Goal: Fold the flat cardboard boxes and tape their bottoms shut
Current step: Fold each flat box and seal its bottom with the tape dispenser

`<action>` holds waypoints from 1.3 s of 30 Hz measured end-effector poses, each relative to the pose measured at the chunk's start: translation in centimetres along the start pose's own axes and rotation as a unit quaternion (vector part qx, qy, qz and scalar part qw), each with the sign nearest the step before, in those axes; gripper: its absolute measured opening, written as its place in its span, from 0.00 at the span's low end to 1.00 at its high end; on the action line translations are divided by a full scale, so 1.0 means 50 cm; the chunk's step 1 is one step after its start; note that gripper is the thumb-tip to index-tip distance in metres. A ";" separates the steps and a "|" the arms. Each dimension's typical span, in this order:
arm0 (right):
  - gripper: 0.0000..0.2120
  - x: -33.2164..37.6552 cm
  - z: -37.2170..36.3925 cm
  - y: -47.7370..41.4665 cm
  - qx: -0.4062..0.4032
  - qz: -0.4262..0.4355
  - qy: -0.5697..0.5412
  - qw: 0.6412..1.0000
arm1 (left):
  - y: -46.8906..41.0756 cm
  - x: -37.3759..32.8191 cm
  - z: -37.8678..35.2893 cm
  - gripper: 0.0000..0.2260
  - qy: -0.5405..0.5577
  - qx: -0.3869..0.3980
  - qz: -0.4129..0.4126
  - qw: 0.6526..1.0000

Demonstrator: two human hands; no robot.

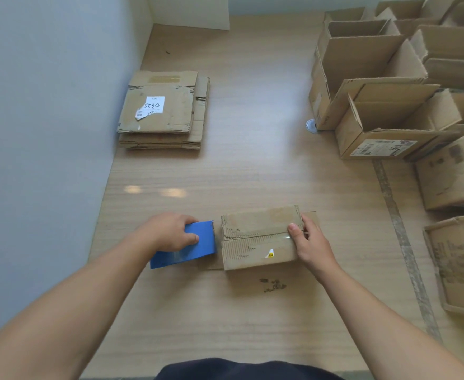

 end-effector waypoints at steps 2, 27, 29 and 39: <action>0.37 0.001 0.000 0.002 0.000 0.003 -0.005 1.000 | -0.002 -0.018 -0.004 0.18 -0.018 -0.020 0.007 1.000; 0.12 -0.018 0.071 0.037 -0.032 -0.011 -0.317 0.948 | 0.065 -0.107 0.046 0.18 0.027 0.066 -0.009 0.997; 0.12 -0.024 0.074 0.033 -0.030 -0.029 -0.344 0.938 | 0.069 -0.104 0.047 0.18 0.043 0.065 -0.016 0.997; 0.10 -0.027 0.098 0.024 -0.011 -0.092 -0.438 0.894 | 0.089 -0.095 0.058 0.23 0.105 0.094 -0.076 0.987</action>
Point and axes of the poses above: each hand's wrist, its own y-axis away from the middle knuckle, its own z-axis out of the back of the hand, x = y × z, the point moved 3 cm from there along -y, towards the middle knuckle, and after that the axes turned 9 degrees about z, right-handed, at the moved point
